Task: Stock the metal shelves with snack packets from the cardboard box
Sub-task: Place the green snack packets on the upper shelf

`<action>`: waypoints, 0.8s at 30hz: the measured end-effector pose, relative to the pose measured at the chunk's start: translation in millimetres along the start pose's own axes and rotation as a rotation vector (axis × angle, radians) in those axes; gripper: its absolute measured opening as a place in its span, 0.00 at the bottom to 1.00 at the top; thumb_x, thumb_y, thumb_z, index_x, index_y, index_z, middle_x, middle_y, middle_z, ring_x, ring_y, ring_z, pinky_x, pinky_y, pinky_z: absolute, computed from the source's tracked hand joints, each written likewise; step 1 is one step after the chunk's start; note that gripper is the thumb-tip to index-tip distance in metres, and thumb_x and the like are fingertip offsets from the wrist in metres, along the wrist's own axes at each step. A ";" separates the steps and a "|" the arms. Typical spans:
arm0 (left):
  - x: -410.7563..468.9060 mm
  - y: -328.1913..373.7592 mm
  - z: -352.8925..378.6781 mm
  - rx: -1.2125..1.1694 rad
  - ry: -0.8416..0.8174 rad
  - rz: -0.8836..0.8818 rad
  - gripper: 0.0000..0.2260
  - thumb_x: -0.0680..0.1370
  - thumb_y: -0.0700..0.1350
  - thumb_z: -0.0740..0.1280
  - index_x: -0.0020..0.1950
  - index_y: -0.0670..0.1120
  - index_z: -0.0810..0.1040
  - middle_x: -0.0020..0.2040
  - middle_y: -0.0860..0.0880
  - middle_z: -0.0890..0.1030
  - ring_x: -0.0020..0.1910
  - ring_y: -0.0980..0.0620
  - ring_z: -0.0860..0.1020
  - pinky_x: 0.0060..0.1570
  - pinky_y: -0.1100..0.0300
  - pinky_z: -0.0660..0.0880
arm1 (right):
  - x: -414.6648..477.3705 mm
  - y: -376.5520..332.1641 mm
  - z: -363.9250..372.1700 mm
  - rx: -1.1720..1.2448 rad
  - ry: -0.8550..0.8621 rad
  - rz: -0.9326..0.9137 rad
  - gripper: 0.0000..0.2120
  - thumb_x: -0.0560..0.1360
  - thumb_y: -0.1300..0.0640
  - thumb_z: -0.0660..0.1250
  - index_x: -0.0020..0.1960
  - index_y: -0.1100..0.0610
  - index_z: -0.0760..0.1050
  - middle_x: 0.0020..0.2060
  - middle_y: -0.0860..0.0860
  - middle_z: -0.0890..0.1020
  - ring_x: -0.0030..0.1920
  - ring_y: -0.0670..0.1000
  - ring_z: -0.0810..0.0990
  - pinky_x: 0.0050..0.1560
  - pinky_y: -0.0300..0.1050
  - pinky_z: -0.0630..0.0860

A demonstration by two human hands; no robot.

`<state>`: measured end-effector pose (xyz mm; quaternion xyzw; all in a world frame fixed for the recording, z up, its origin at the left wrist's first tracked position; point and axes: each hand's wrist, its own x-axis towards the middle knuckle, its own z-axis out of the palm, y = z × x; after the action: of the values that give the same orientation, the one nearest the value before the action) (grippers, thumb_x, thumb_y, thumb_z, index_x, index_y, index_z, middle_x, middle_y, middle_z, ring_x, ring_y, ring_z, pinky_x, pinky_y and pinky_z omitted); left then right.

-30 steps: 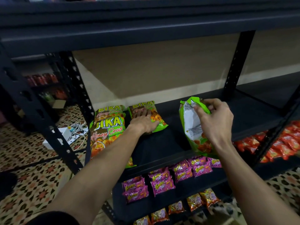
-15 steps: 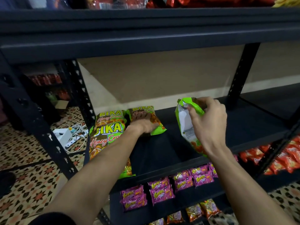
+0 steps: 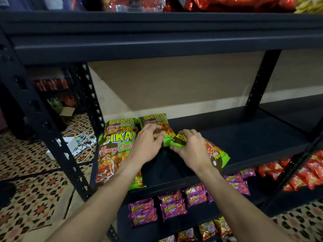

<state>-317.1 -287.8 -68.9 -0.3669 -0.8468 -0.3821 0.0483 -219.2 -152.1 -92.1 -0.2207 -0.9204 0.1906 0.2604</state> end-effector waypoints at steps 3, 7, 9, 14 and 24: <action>-1.4 6.3 13.2 -0.020 -0.125 -0.093 0.17 0.82 0.52 0.62 0.67 0.46 0.76 0.61 0.46 0.80 0.58 0.49 0.79 0.54 0.63 0.70 | 0.2 8.5 -20.7 0.461 0.115 0.133 0.17 0.72 0.52 0.76 0.59 0.54 0.81 0.53 0.51 0.81 0.54 0.49 0.80 0.60 0.48 0.77; 5.4 10.5 36.5 -0.031 -0.268 -0.215 0.21 0.82 0.59 0.58 0.67 0.46 0.74 0.63 0.45 0.79 0.62 0.45 0.76 0.61 0.55 0.71 | 6.4 47.9 -46.5 0.403 0.174 0.354 0.17 0.78 0.49 0.69 0.64 0.54 0.77 0.60 0.55 0.80 0.62 0.53 0.78 0.63 0.48 0.74; 11.7 13.5 45.0 -0.081 -0.284 -0.278 0.23 0.81 0.61 0.57 0.64 0.46 0.75 0.62 0.45 0.79 0.62 0.45 0.76 0.62 0.53 0.71 | 5.6 67.1 -48.5 0.239 -0.110 0.474 0.28 0.79 0.41 0.65 0.73 0.56 0.69 0.68 0.58 0.75 0.67 0.58 0.74 0.65 0.49 0.70; 19.3 19.0 51.6 -0.397 -0.205 -0.467 0.11 0.83 0.53 0.61 0.51 0.46 0.76 0.51 0.45 0.80 0.51 0.44 0.82 0.53 0.49 0.79 | -17.8 86.4 -42.6 0.263 -0.326 0.495 0.36 0.74 0.31 0.62 0.70 0.57 0.72 0.62 0.57 0.80 0.61 0.57 0.79 0.60 0.49 0.75; 22.8 8.1 11.6 -0.908 -0.364 -0.665 0.09 0.76 0.40 0.72 0.54 0.40 0.80 0.52 0.42 0.84 0.51 0.47 0.83 0.48 0.55 0.80 | -41.8 80.6 -50.5 0.654 -0.376 0.419 0.26 0.67 0.43 0.76 0.56 0.56 0.74 0.49 0.52 0.85 0.44 0.50 0.87 0.50 0.53 0.83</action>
<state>-326.1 -263.0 -63.8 -0.1255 -0.6626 -0.6319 -0.3820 -133.9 -94.3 -106.2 -0.2699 -0.7784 0.5578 0.1001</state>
